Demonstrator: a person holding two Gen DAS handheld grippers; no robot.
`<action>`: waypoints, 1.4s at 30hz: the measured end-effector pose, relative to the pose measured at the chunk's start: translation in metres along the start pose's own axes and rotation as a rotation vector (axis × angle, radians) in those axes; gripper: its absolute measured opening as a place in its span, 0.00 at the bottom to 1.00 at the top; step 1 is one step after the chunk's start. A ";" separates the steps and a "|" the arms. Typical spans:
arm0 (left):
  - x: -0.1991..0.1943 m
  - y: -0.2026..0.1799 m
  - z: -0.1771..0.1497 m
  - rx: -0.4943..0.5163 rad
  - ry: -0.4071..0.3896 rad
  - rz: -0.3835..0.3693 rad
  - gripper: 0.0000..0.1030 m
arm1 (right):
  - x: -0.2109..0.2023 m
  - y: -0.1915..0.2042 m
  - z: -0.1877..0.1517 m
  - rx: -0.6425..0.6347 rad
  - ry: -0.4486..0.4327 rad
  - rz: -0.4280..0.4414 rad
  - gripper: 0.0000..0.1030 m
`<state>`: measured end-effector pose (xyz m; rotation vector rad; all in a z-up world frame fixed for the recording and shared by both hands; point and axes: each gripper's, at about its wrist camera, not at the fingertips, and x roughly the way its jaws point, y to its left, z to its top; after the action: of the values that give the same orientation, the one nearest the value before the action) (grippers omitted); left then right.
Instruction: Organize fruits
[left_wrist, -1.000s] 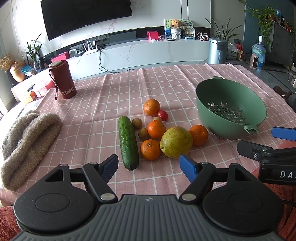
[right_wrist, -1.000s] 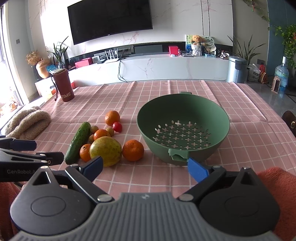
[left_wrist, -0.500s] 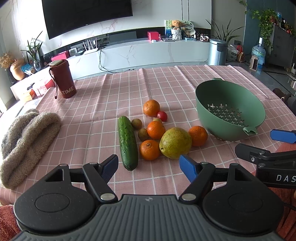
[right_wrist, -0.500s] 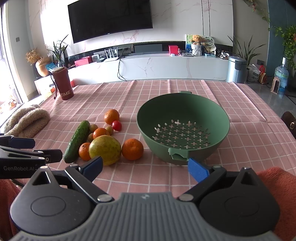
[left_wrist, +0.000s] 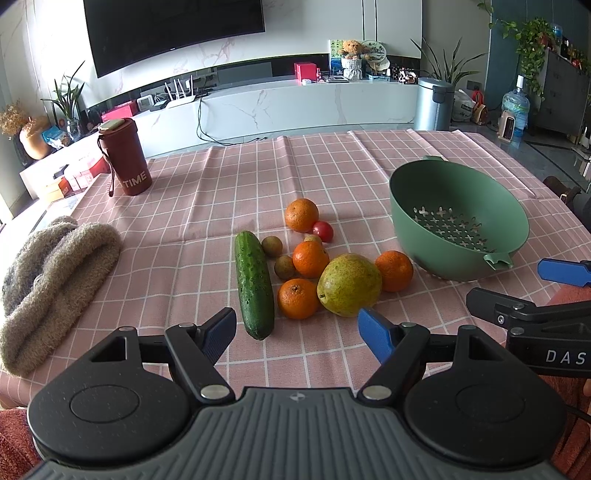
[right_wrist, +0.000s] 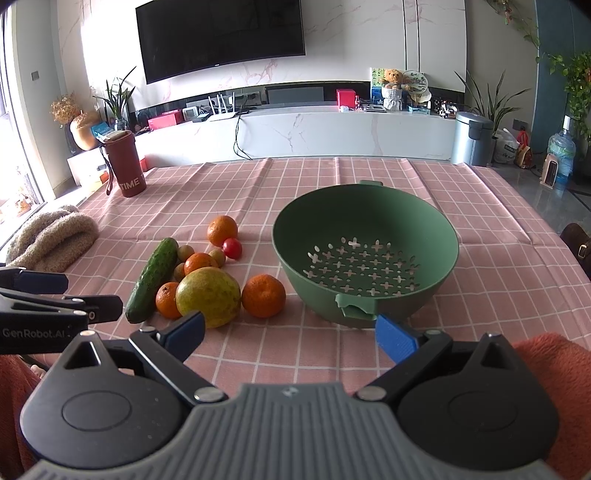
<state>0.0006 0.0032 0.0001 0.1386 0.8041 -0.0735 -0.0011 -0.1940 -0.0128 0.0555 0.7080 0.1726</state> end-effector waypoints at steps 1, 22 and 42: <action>0.000 0.000 0.000 0.000 0.000 0.000 0.86 | 0.000 0.000 0.000 0.000 0.000 0.000 0.92; 0.002 -0.001 0.011 0.012 -0.007 -0.010 0.86 | 0.004 0.003 0.002 -0.008 0.026 -0.016 0.93; 0.090 0.065 0.031 -0.198 0.120 -0.098 0.58 | 0.079 0.031 0.023 0.233 0.175 0.152 0.70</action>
<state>0.0928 0.0618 -0.0377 -0.0848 0.9334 -0.0783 0.0687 -0.1494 -0.0423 0.3211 0.8972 0.2416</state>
